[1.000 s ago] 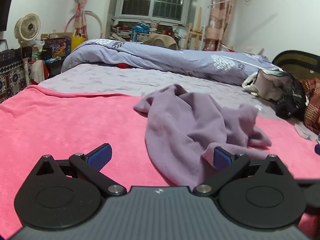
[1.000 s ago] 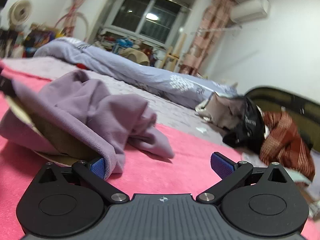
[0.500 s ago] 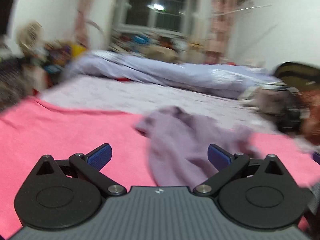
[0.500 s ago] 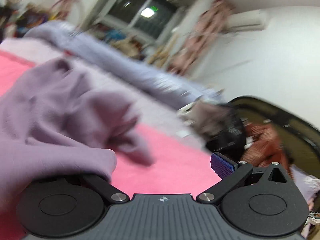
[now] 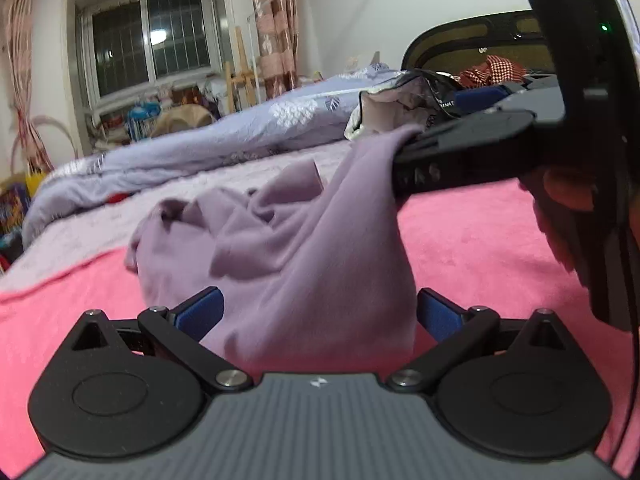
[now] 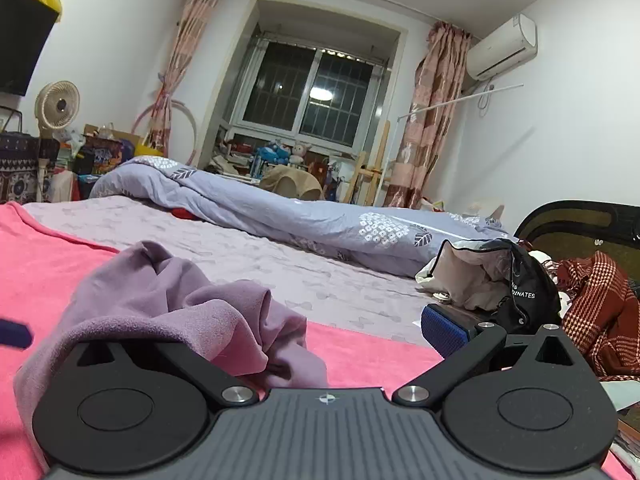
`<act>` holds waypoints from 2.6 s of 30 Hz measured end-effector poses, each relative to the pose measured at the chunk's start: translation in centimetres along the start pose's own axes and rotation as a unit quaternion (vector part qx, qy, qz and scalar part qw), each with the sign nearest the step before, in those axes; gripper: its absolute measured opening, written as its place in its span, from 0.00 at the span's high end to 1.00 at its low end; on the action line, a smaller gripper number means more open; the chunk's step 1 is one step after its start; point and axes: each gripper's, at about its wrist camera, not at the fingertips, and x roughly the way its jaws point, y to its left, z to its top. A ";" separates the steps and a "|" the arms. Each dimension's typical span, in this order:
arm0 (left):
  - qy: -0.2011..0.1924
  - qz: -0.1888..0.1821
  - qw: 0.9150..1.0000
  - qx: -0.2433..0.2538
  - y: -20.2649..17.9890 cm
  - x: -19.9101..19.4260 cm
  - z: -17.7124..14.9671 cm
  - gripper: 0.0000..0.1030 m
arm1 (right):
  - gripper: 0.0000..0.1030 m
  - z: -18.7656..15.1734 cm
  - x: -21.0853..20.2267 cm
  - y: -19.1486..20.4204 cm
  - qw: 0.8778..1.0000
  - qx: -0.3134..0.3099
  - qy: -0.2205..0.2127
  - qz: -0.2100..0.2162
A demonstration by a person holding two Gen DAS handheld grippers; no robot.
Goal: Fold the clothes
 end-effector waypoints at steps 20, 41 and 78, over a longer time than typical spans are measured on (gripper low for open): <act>-0.002 0.021 0.975 -0.220 11.8 -2.8 -1.5 0.01 | 0.00 -1.8 0.1 -0.3 0.998 0.031 0.035 -0.048; 0.008 0.108 0.974 -0.200 9.4 -0.2 -0.7 0.00 | 0.00 -0.1 -0.5 -1.0 0.999 0.036 0.031 -0.001; 0.056 0.343 0.935 -0.066 10.8 -4.2 -3.4 0.00 | 0.00 -3.6 -6.1 0.4 0.978 -0.070 0.021 -0.194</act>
